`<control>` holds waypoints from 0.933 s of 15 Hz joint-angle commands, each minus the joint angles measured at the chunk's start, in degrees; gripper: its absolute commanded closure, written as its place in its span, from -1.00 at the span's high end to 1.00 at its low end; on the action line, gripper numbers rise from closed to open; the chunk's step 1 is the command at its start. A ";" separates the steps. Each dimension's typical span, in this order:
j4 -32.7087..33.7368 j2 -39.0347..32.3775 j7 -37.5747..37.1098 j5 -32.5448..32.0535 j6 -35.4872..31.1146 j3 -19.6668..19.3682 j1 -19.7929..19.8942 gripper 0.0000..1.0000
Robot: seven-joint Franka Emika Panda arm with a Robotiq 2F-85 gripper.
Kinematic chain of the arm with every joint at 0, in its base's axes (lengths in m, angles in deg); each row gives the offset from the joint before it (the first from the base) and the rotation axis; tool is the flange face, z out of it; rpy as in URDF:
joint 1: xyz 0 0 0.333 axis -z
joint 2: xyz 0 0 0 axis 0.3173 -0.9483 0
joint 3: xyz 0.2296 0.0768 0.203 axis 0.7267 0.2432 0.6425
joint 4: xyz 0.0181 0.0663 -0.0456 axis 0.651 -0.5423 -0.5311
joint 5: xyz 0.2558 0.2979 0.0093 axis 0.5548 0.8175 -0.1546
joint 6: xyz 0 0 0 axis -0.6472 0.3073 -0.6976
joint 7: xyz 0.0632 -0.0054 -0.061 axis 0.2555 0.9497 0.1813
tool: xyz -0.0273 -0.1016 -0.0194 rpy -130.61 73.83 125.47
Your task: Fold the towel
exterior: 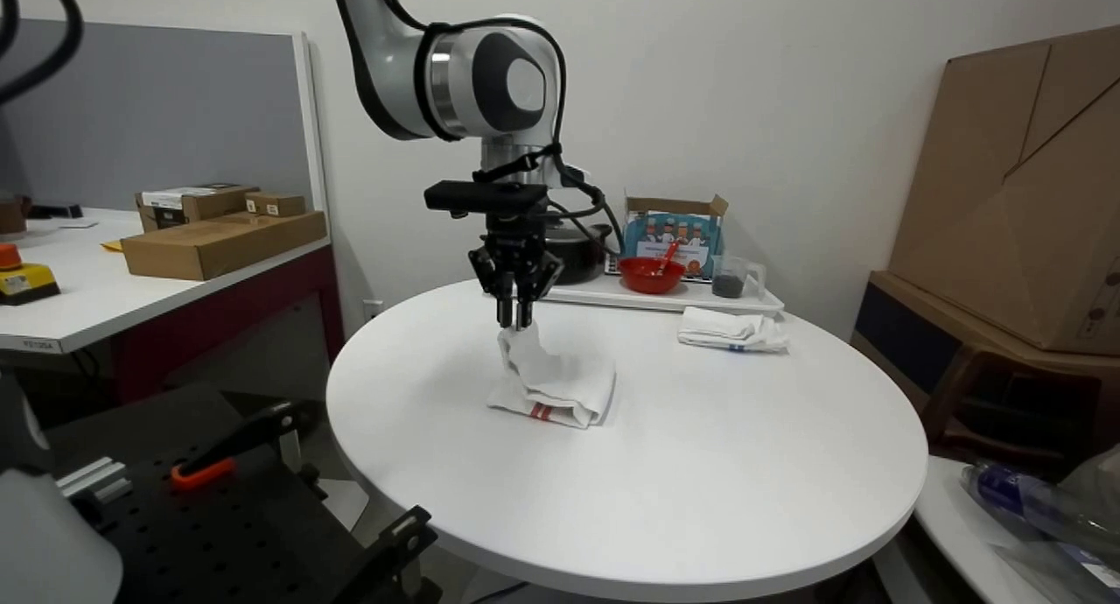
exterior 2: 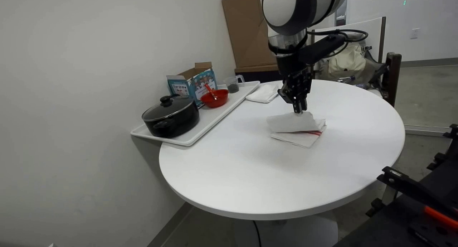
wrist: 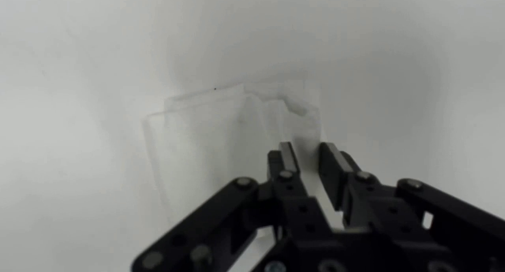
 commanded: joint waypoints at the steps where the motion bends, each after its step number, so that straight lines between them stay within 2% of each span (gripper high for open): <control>1: -3.93 3.08 -1.59 -5.74 -2.50 -1.53 -1.58 0.12; 5: -7.05 5.46 -6.08 -12.88 -6.60 -3.88 -2.68 0.70; 7: -8.46 7.65 -12.06 -17.85 -8.11 -6.09 -3.95 0.97; 11: -8.94 13.65 -27.58 -26.67 -6.69 -9.43 -5.02 1.00; 14: -9.49 19.60 -34.49 -28.18 -1.99 -9.68 -3.98 1.00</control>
